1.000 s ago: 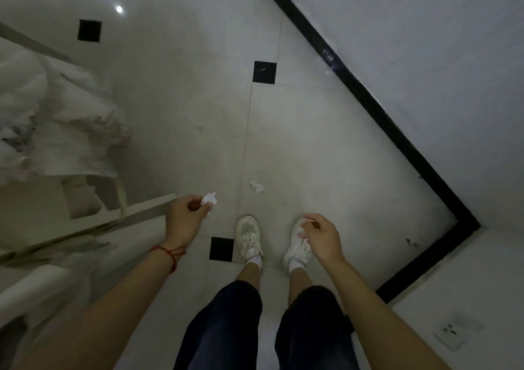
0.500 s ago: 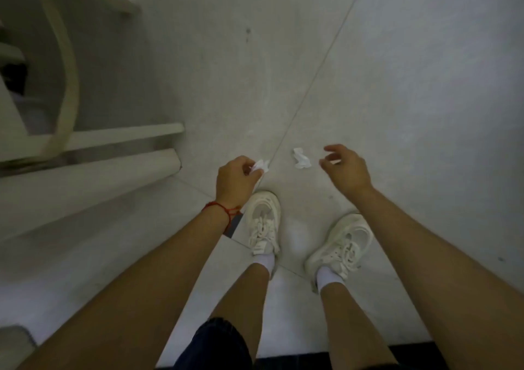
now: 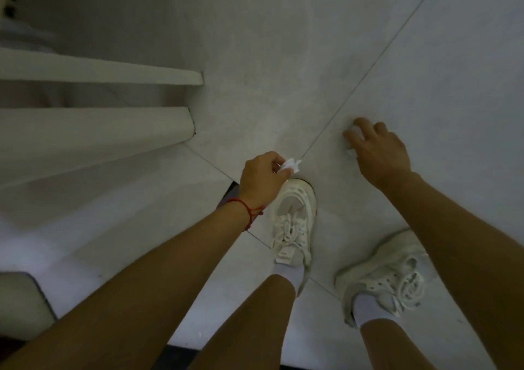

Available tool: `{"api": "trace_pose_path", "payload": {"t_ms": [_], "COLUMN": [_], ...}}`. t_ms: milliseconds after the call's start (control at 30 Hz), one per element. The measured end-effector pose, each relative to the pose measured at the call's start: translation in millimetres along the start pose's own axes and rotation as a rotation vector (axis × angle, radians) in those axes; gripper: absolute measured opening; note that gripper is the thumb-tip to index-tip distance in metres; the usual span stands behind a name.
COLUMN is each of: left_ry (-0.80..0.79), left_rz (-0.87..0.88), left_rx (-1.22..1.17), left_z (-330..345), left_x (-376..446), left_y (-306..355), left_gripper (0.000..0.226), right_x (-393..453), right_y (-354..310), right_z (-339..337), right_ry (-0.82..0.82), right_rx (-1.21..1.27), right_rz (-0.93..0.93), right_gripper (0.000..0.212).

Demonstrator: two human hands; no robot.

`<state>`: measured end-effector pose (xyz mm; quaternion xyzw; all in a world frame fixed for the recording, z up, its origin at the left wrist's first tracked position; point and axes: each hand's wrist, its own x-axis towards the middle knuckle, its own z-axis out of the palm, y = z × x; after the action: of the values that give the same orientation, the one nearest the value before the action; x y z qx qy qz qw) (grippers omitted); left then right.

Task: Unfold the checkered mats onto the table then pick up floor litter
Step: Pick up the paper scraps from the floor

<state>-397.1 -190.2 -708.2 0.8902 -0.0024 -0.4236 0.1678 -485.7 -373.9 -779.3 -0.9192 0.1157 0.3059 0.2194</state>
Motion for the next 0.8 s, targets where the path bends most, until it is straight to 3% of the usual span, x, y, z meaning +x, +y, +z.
{"api": "trace_pose_path", "payload": {"t_ms": [133, 233, 333, 600, 800], "left_ry": [0.011, 0.016, 0.051, 0.119, 0.197], "left_rz": [0.022, 0.019, 0.012, 0.119, 0.224], "left_rx": [-0.013, -0.012, -0.041, -0.189, -0.391], "left_z": [0.2, -7.8, -22.3, -89.2, -164.9], "left_x": [-1.9, -6.7, -16.4, -84.2, -171.4], "left_y": [1.9, 8.5, 22.3, 107.3, 198.3], "left_gripper": [0.025, 0.026, 0.026, 0.022, 0.010], "right_x": [1.3, -11.4, -32.4, -132.8, -220.5], "right_y": [4.3, 3.7, -4.6, -12.3, -17.6], "right_z": [5.7, 0.8, -25.7, -146.4, -265.5], "right_ry": [0.013, 0.086, 0.261, 0.565, 0.784], "right_rx": [0.021, 0.249, 0.540, 0.849, 0.986], "right_rz": [0.042, 0.164, 0.341, 0.554, 0.598], "right_gripper": [0.022, 0.024, 0.024, 0.019, 0.017]}}
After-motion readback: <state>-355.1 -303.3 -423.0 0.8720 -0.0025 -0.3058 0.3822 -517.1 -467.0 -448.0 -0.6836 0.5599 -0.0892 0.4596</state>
